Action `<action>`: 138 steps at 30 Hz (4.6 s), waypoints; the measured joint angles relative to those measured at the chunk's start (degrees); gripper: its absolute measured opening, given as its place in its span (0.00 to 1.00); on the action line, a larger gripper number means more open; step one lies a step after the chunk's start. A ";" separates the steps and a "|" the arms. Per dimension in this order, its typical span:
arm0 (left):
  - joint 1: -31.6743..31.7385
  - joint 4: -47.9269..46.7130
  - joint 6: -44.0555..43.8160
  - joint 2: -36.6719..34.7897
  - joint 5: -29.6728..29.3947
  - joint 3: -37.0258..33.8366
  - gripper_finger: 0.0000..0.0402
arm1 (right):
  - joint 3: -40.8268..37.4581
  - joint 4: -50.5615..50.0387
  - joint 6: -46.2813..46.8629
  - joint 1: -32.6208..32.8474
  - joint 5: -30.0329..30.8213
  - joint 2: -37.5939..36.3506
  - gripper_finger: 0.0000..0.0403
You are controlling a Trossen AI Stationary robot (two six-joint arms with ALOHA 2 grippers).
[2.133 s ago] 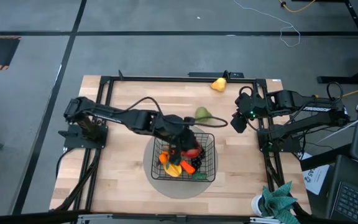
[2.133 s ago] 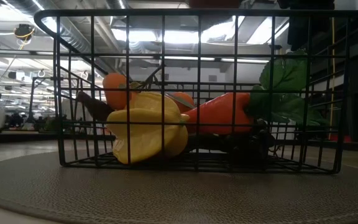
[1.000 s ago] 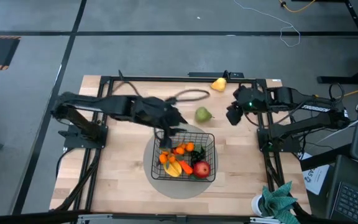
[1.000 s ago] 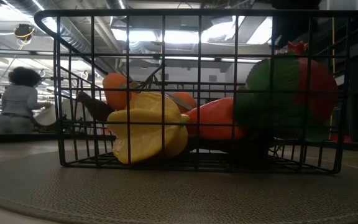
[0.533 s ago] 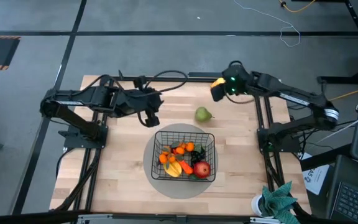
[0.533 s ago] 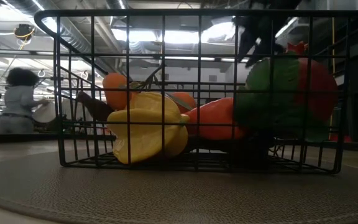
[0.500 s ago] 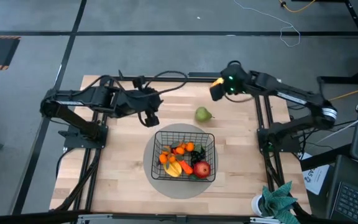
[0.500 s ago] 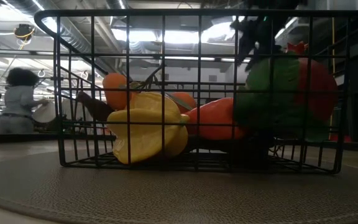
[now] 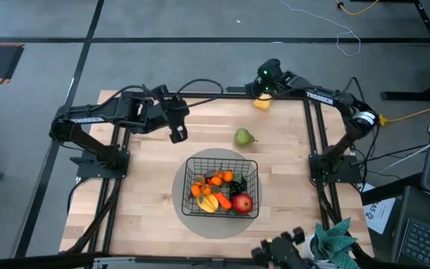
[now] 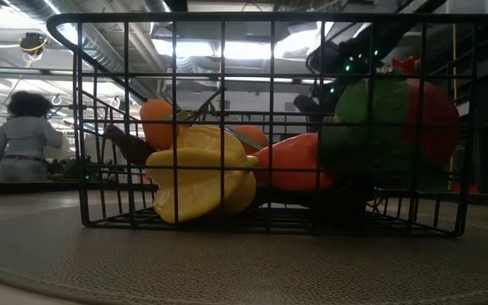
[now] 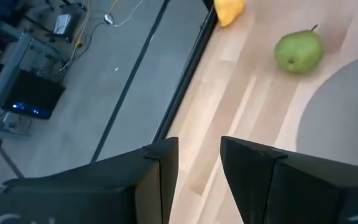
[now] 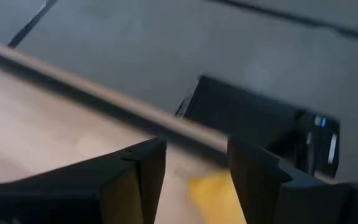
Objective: Build produce basket
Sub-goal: Put the yellow pear into the wire basket
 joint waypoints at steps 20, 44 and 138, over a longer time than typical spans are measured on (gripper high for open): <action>2.72 -1.57 -2.72 0.00 1.93 0.00 0.27 | -0.02 -21.56 0.89 0.39 -1.99 8.00 0.40; 2.72 0.86 -5.75 0.03 1.97 -14.44 0.27 | -0.02 -61.86 6.83 13.99 -1.86 7.09 0.40; 1.09 0.65 -12.26 -0.55 1.93 -17.16 0.27 | -6.99 -21.37 -40.09 25.69 -12.75 9.51 0.40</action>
